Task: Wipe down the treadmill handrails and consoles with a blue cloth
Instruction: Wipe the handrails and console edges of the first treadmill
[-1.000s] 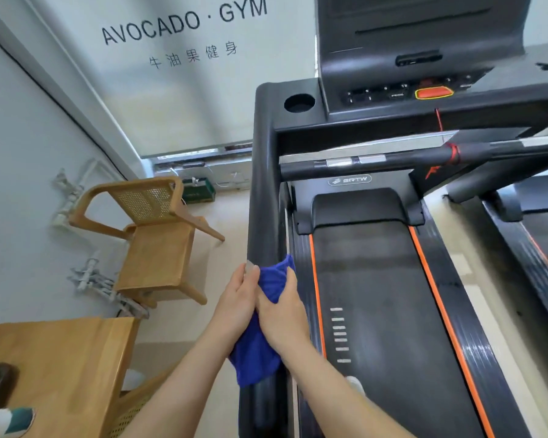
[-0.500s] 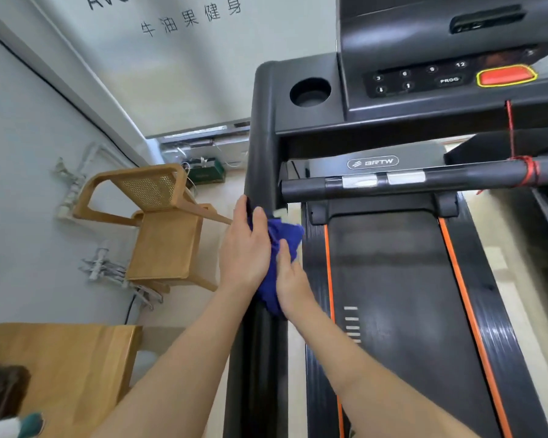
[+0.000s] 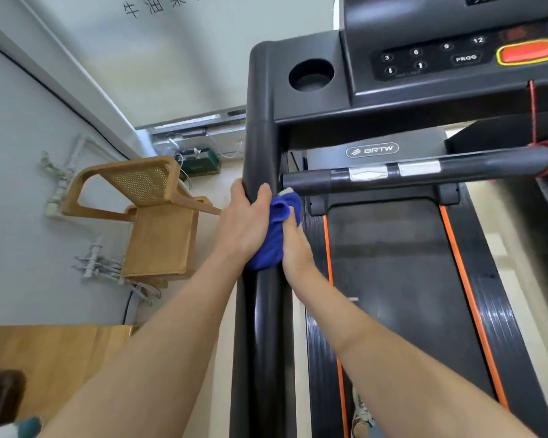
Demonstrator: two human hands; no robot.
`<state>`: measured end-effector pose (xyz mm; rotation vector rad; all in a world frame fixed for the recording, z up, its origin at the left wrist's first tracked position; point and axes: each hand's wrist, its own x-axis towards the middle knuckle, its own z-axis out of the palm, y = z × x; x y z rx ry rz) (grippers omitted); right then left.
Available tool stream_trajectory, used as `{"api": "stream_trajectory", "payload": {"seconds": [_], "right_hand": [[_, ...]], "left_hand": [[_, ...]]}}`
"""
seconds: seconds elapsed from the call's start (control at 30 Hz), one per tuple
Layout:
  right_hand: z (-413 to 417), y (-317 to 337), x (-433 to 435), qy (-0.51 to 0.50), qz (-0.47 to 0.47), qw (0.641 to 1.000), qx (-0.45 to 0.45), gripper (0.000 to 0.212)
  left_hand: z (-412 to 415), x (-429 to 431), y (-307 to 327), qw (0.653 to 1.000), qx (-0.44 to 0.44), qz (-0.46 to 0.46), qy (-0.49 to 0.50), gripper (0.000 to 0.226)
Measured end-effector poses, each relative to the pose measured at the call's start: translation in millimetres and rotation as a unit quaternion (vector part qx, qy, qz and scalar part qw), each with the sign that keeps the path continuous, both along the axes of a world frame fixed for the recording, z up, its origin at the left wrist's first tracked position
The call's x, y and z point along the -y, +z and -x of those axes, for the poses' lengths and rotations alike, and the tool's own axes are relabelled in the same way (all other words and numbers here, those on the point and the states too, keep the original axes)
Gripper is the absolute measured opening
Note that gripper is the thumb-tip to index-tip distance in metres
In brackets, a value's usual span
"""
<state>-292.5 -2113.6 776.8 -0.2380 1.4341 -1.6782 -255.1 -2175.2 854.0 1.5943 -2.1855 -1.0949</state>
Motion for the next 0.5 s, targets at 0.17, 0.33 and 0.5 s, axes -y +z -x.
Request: {"api": "stream_trajectory", "payload": {"seconds": [0.17,0.33,0.5], "right_hand": [[-34,12,-59,0.053,-0.034,0.996,-0.066,0.038],[-99,22,-149,0.109,0.006,0.982,-0.155,0.052],[-73,34,-102,0.054,-0.049,0.978,-0.193,0.056]], "left_hand": [[-16,-24,2,0.997,0.032,0.047,-0.049,0.054],[-79,-91,-4,0.987,0.036,0.105,-0.118,0.082],[-77,-75,-6,0.996,0.035,0.033,-0.071,0.063]]}}
